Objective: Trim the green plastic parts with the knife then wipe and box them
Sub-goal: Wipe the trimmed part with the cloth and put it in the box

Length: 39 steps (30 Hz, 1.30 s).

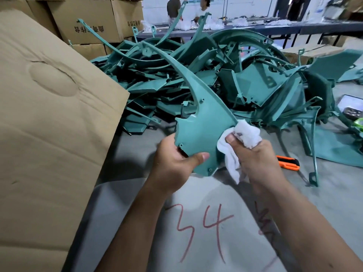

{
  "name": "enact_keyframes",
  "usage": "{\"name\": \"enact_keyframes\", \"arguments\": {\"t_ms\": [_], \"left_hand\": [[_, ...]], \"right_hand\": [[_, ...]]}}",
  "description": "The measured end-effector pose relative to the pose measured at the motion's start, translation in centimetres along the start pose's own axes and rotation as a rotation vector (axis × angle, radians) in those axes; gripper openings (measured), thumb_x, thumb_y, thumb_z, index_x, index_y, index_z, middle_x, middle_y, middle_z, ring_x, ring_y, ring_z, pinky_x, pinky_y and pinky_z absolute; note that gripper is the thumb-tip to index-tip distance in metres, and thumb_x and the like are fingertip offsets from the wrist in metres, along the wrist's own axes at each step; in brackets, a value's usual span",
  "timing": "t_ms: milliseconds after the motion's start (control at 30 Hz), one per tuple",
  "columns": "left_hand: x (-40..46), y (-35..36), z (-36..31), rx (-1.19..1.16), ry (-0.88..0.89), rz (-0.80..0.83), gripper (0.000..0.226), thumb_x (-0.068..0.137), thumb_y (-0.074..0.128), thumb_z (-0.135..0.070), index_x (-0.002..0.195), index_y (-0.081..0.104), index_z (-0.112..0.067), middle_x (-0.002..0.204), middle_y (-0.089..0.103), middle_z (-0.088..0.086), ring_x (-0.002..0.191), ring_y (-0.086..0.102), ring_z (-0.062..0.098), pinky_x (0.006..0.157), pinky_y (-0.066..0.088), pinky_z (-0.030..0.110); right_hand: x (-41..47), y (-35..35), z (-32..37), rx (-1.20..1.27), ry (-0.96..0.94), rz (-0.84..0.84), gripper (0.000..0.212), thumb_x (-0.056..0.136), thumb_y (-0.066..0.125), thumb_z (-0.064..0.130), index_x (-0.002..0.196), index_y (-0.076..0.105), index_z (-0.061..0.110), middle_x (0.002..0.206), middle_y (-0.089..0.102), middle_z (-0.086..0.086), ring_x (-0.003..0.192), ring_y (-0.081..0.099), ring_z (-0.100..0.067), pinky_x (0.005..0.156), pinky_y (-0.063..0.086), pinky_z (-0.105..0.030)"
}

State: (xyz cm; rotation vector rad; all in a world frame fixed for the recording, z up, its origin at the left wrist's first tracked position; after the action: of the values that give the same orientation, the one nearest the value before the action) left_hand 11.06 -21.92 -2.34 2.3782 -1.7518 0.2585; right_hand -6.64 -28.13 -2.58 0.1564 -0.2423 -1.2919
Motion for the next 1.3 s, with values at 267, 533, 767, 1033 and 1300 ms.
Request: {"name": "enact_keyframes", "arguments": {"t_ms": [267, 533, 767, 1033, 1300], "left_hand": [[0.4, -2.9, 0.5, 0.016, -0.069, 0.025, 0.045, 0.065, 0.087, -0.015, 0.107, 0.075, -0.023, 0.11, 0.078, 0.007, 0.104, 0.074, 0.031, 0.092, 0.058, 0.052], [0.8, -5.3, 0.5, -0.099, -0.045, -0.073, 0.042, 0.063, 0.077, 0.0, 0.104, 0.069, -0.007, 0.102, 0.079, 0.009, 0.092, 0.076, 0.022, 0.073, 0.061, 0.031], [0.5, -3.8, -0.5, -0.072, 0.047, -0.048, 0.031, 0.077, 0.075, -0.005, 0.107, 0.069, -0.007, 0.102, 0.078, 0.014, 0.091, 0.075, 0.027, 0.081, 0.063, 0.039], [-0.1, 0.6, 1.1, -0.521, -0.091, -0.065, 0.032, 0.084, 0.07, -0.011, 0.116, 0.069, -0.011, 0.11, 0.076, 0.014, 0.09, 0.075, 0.027, 0.074, 0.06, 0.031], [-0.7, 2.1, 0.5, -0.435, 0.009, -0.11, 0.032, 0.09, 0.07, -0.016, 0.118, 0.073, -0.032, 0.124, 0.073, 0.008, 0.103, 0.071, 0.028, 0.07, 0.058, 0.035]], "right_hand": [[-1.2, -0.3, 4.4, -0.802, -0.64, -0.183, 0.048, 0.093, 0.063, 0.006, 0.056, 0.036, 0.02, 0.048, 0.037, 0.005, 0.048, 0.033, -0.003, 0.05, 0.022, -0.024], [0.3, -2.7, 3.2, -0.304, -0.303, -0.158, 0.034, 0.102, 0.058, 0.044, 0.075, 0.063, 0.024, 0.06, 0.058, 0.017, 0.054, 0.048, -0.002, 0.05, 0.039, -0.018], [-0.2, 1.5, 0.3, -0.33, -0.169, 0.199, 0.02, 0.099, 0.071, 0.009, 0.084, 0.062, -0.002, 0.064, 0.058, 0.0, 0.057, 0.053, -0.012, 0.055, 0.044, -0.026], [-0.8, -0.8, 2.2, -0.07, -0.323, -0.197, 0.027, 0.098, 0.072, 0.024, 0.071, 0.068, 0.021, 0.065, 0.065, 0.005, 0.06, 0.056, -0.008, 0.057, 0.047, -0.023], [-1.5, -0.1, 1.8, -0.351, -0.403, -0.249, 0.05, 0.1, 0.07, 0.033, 0.067, 0.053, -0.001, 0.059, 0.05, -0.018, 0.06, 0.04, -0.017, 0.054, 0.038, -0.041]]}}
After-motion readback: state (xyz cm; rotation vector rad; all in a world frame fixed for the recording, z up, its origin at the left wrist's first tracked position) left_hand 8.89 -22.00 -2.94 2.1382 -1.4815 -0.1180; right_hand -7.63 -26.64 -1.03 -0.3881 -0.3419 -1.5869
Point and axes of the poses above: each hand's wrist, its own x-axis towards the middle knuckle, its own y-axis out of the palm, z = x × y, the point moved 9 cm from there along x, towards the middle knuckle
